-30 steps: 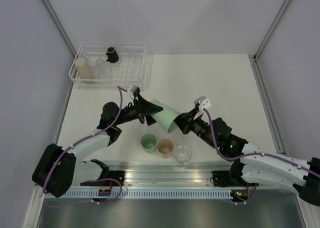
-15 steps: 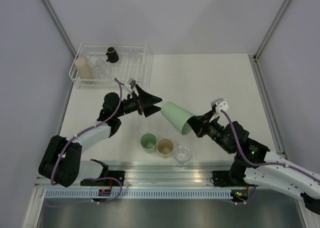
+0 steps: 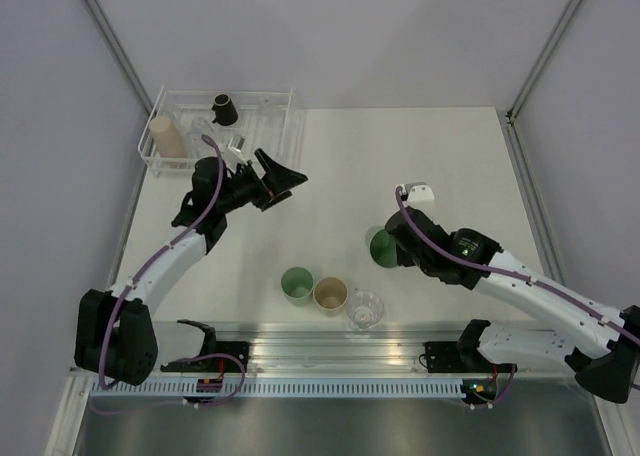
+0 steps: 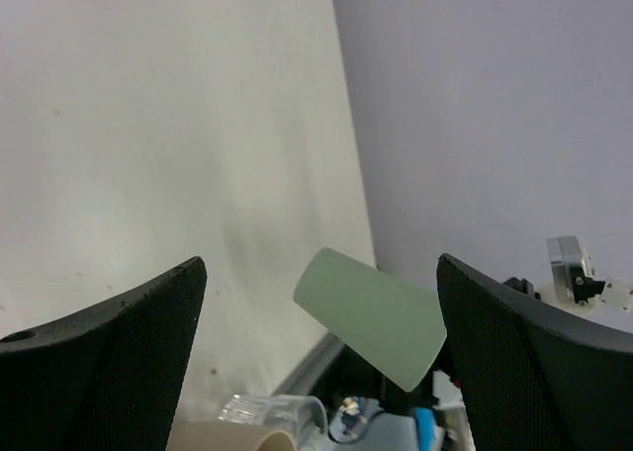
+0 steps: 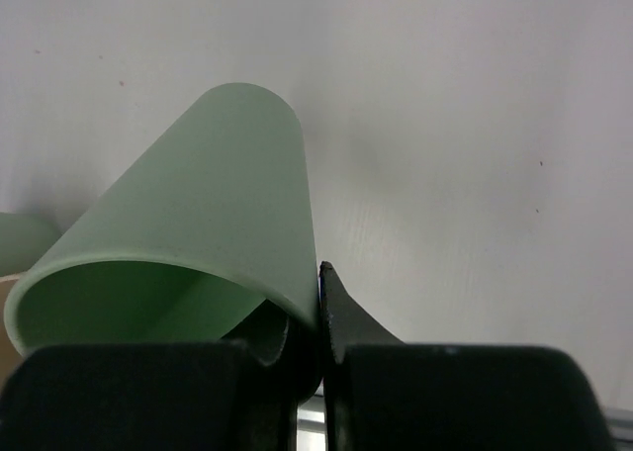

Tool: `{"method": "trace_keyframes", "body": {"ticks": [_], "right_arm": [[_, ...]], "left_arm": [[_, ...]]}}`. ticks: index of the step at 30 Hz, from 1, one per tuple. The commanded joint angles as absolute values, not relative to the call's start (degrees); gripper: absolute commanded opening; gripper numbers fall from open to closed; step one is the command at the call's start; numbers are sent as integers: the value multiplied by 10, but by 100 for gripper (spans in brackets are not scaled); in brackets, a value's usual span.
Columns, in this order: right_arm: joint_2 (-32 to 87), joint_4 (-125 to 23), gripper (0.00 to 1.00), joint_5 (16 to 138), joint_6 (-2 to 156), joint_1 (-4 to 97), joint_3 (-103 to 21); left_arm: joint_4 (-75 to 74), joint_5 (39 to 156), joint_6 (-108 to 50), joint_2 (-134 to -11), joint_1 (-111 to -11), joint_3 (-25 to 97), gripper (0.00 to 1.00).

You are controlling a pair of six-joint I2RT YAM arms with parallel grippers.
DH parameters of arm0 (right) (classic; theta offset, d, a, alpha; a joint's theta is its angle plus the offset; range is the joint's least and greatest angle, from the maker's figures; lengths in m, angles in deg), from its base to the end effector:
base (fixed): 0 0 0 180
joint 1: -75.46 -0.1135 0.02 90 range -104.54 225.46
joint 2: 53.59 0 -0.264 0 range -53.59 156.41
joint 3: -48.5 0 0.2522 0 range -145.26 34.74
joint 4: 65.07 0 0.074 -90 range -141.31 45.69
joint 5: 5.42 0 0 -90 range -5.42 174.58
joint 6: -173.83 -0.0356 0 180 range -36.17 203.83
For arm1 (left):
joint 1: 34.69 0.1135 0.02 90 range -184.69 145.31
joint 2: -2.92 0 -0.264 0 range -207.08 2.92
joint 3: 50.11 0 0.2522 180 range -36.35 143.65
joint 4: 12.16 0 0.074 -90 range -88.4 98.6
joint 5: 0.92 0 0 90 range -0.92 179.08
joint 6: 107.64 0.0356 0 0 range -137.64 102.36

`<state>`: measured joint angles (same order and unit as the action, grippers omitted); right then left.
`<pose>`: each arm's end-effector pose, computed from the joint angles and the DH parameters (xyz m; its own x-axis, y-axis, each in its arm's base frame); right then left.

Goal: Unload the cups from the dish rack

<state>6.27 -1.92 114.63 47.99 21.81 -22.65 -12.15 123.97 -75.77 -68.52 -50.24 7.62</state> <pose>0.1326 0.1501 0.3087 -0.6788 -0.0673 -0.7313 -0.1436 0.9887 0.0423 0.2655 -0.0950 0.2795 -0.7620 -0.5110 -0.3977 0.2047 0.3926 -0.8966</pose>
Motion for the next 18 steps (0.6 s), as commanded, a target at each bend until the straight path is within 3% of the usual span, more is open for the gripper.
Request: {"method": "trace_keyframes", "body": {"ticks": [1, 10, 18], "right_arm": [[75, 34, 1, 1104, 483, 250, -231], [158, -28, 1, 954, 571, 287, -198], [256, -31, 1, 923, 624, 298, -255]], "left_arm": [[35, 1111, -598, -648, -500, 145, 100], [139, 973, -490, -645, -502, 208, 100], [159, 922, -469, -671, -501, 232, 100]]}}
